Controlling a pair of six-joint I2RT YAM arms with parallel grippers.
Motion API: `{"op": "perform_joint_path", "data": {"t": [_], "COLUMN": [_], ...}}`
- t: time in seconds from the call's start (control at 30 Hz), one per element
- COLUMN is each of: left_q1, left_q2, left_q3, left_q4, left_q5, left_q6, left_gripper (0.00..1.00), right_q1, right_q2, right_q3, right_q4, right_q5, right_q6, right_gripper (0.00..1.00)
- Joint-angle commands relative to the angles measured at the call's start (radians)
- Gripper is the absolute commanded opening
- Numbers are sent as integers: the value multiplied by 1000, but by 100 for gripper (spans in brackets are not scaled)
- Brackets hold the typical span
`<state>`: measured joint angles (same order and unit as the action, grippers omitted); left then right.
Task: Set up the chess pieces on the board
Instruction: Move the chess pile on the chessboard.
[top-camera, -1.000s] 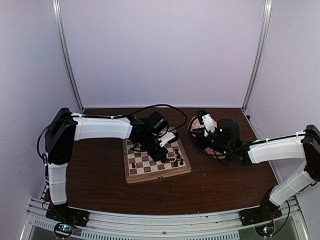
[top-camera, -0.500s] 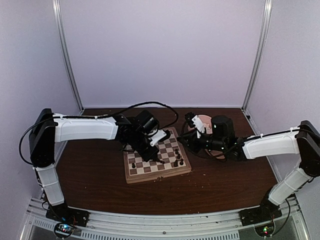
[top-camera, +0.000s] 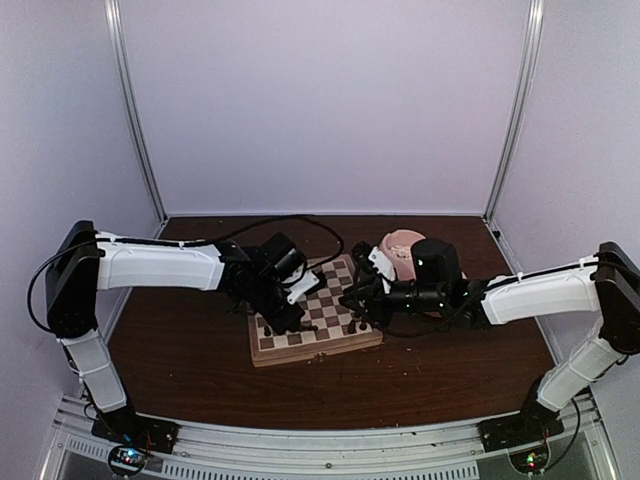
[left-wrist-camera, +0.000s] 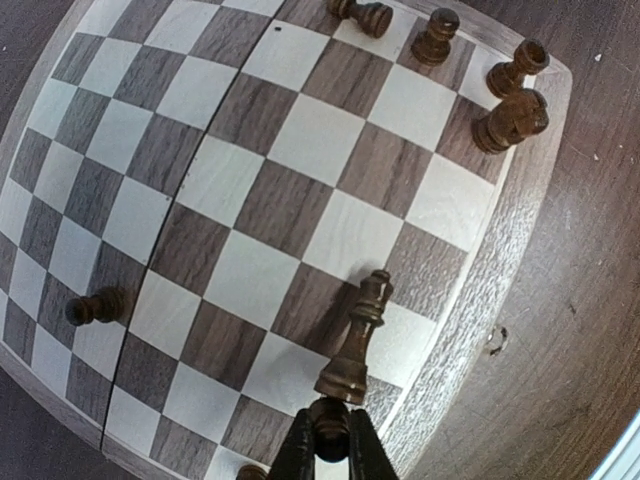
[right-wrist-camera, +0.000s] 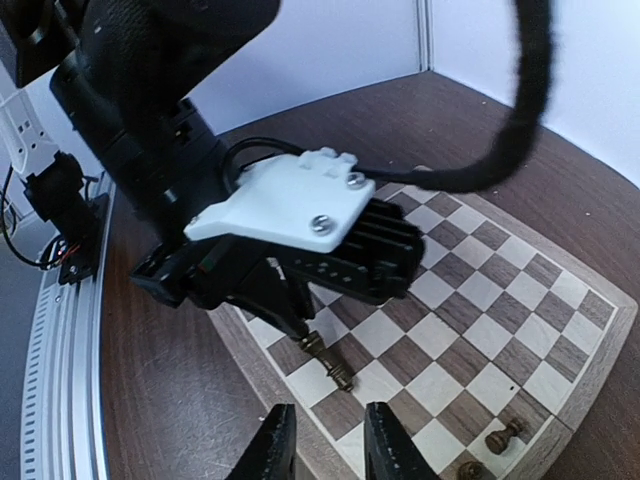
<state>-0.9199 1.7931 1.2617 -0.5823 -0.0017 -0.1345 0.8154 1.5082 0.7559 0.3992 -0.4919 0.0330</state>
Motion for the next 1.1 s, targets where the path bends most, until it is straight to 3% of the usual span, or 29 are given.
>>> {"op": "perform_joint_path", "data": {"t": [0.0,0.2,0.57,1.07], "left_q1": [7,7,7,8], "left_q2": [-44,-71,-114,-132], "left_q3": [-32,-90,-171,-201], "left_q4": [58,86,138,152], "left_q5": [1,52,105,136], "left_q6": [-13,-1,-5,-7], "left_gripper": [2,2,3,3], "right_q1": [90,183,222,222], "right_q2": [-42,-3,207,319], "right_q3": [7,-71,38,125], "right_q4": [-94,-13,19,15], "right_q5": [75,190,239,230], "right_q6": [-19,34,45,-36], "right_gripper": [26,27,32,58]}}
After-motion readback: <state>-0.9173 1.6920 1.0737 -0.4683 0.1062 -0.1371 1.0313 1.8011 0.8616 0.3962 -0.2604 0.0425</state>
